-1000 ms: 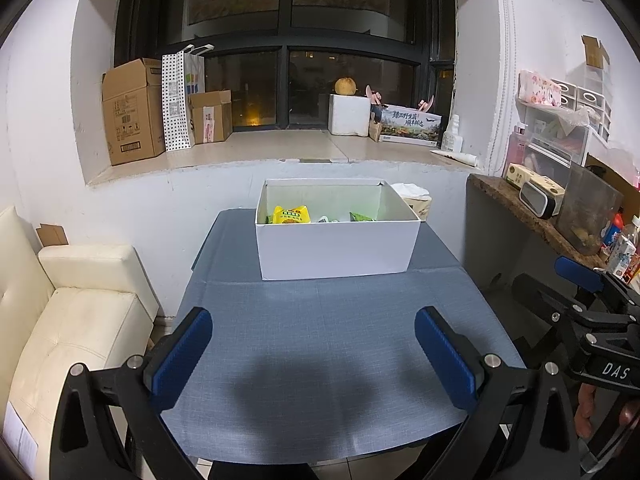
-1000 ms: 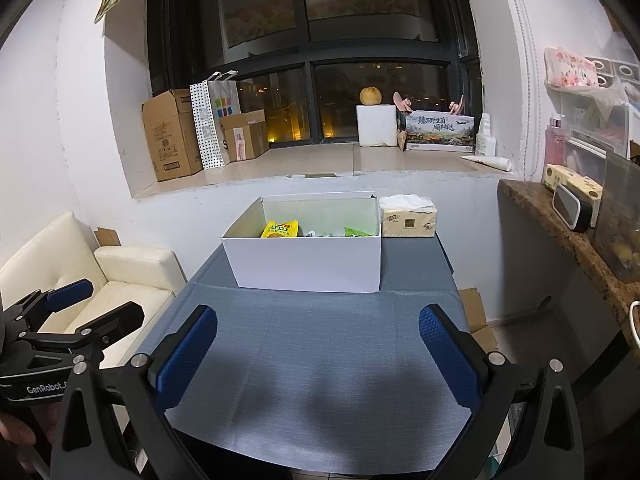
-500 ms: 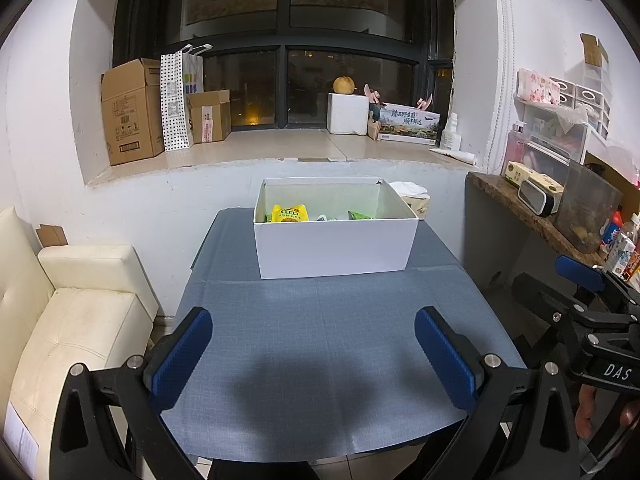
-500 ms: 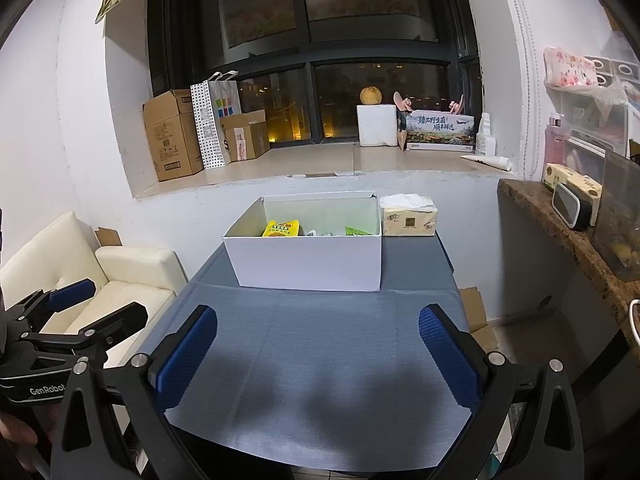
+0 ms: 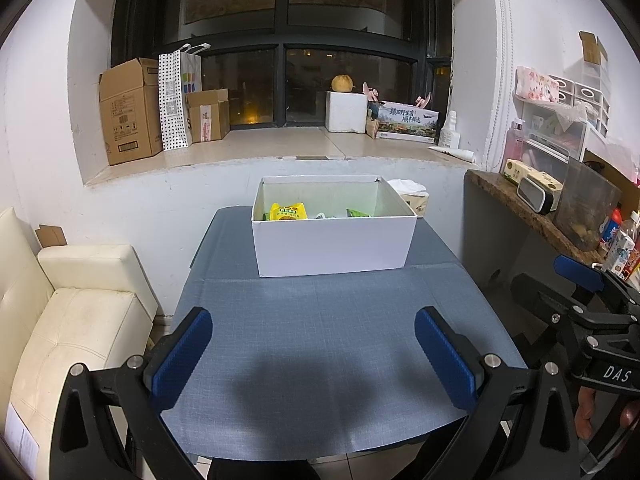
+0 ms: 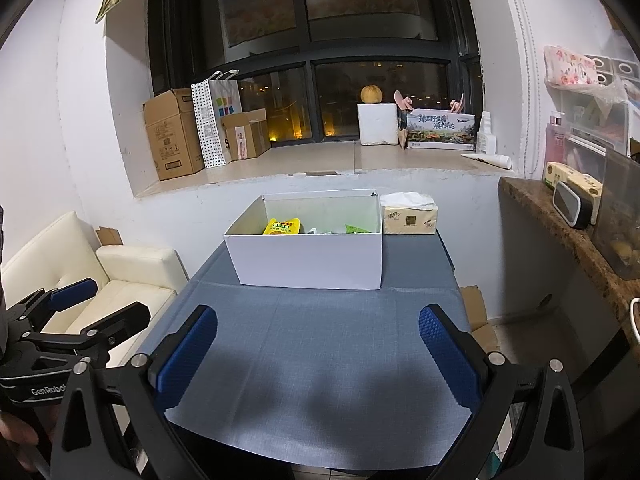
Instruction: Organize snacks
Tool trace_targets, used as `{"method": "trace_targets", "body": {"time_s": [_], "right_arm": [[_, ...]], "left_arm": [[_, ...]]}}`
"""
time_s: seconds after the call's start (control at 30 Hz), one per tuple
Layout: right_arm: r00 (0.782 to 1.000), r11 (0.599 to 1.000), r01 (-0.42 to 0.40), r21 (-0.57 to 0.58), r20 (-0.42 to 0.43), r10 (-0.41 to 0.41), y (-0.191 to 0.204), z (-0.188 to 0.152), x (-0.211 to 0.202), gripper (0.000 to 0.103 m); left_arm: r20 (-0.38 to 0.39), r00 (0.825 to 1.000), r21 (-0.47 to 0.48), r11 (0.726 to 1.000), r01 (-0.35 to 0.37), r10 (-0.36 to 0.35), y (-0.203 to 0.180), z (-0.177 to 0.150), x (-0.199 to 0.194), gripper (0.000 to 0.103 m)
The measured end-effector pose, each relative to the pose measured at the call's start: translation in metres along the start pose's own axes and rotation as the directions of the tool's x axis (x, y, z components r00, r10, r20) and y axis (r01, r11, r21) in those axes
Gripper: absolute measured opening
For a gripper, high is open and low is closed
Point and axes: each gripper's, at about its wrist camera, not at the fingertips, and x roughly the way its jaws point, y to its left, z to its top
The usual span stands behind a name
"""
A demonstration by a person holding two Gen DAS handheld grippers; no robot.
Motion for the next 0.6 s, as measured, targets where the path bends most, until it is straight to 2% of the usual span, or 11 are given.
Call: {"method": "trace_targets", "body": {"time_s": [0.6], "right_arm": [[1.000,1.000,-0.002,0.001,-0.003,0.002,0.0029,-0.0007,-0.0011,0.103]], "left_arm": [[0.009,1.000,0.001,1.000,0.015,-0.015,-0.0011,-0.0005,-0.0038,0.103]]}}
